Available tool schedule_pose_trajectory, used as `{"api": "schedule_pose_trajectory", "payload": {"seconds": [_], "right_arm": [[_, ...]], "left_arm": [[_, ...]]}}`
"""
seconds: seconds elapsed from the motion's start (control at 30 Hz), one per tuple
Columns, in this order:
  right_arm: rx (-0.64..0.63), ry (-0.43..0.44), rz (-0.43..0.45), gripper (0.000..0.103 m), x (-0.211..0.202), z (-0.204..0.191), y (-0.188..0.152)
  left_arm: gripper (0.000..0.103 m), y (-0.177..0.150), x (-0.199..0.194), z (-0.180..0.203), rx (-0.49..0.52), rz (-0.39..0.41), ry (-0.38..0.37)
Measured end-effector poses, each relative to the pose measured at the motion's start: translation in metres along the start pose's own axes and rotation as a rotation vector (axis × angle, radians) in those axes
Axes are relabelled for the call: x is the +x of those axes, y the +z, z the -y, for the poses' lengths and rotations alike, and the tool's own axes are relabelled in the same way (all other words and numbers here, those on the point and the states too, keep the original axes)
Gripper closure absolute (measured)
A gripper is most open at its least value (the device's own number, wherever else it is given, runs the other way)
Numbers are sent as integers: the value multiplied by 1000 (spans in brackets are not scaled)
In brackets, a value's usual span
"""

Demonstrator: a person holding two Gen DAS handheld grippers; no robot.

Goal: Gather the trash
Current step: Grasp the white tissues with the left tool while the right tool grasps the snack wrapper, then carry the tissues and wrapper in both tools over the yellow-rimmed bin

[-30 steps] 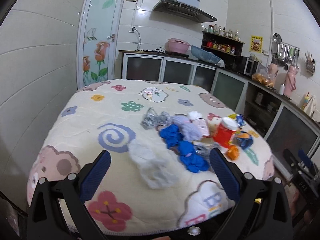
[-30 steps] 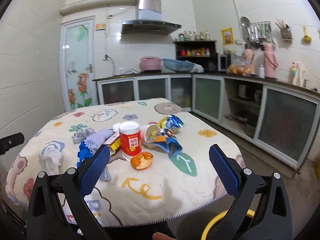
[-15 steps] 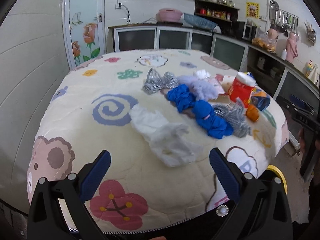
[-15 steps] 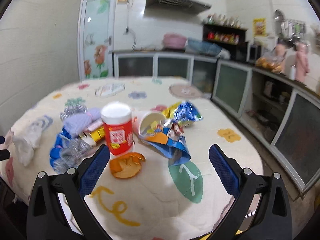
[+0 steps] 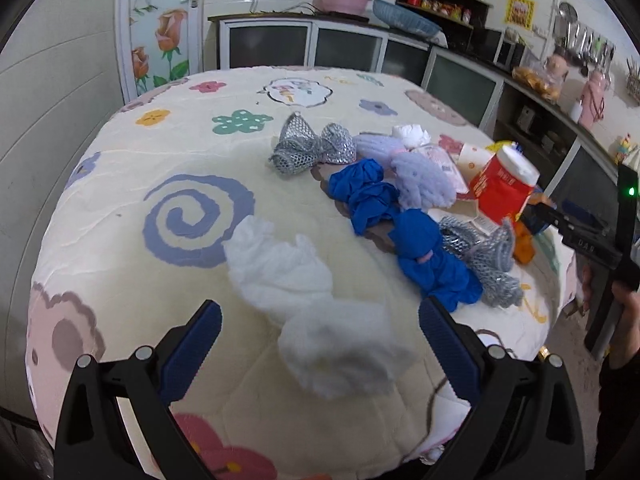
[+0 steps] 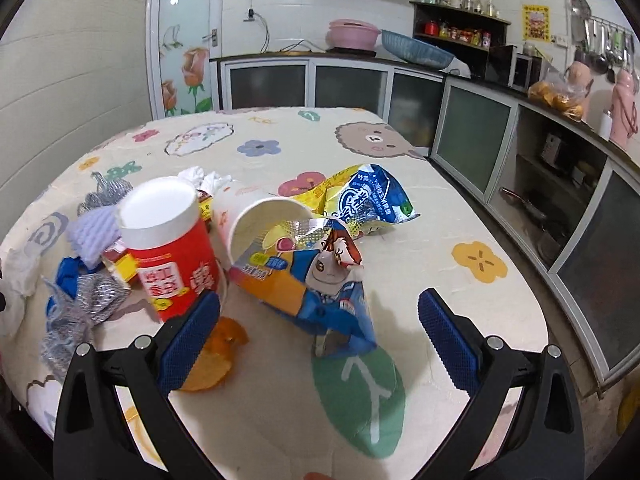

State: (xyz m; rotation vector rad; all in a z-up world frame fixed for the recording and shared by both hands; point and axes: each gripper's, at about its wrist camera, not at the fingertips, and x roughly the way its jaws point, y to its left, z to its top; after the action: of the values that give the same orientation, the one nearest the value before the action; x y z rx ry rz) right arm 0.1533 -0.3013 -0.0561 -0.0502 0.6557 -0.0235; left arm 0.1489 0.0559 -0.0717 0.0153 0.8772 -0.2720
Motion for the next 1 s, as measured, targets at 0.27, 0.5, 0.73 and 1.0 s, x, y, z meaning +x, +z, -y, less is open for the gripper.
{"api": "schedule_pose_trajectory", "payload": {"seconds": [0.27, 0.5, 0.73, 1.0], "right_arm": [[59, 54, -83, 8, 35, 18, 10], [17, 88, -133, 14, 51, 12, 16], [-3, 92, -151, 27, 58, 4, 16], [56, 83, -137, 72, 55, 10, 16]], "left_arm": [[8, 7, 38, -10, -82, -99, -83], [20, 16, 51, -3, -56, -98, -100], [48, 15, 51, -5, -52, -67, -79], [85, 16, 48, -22, -114, -44, -105]]}}
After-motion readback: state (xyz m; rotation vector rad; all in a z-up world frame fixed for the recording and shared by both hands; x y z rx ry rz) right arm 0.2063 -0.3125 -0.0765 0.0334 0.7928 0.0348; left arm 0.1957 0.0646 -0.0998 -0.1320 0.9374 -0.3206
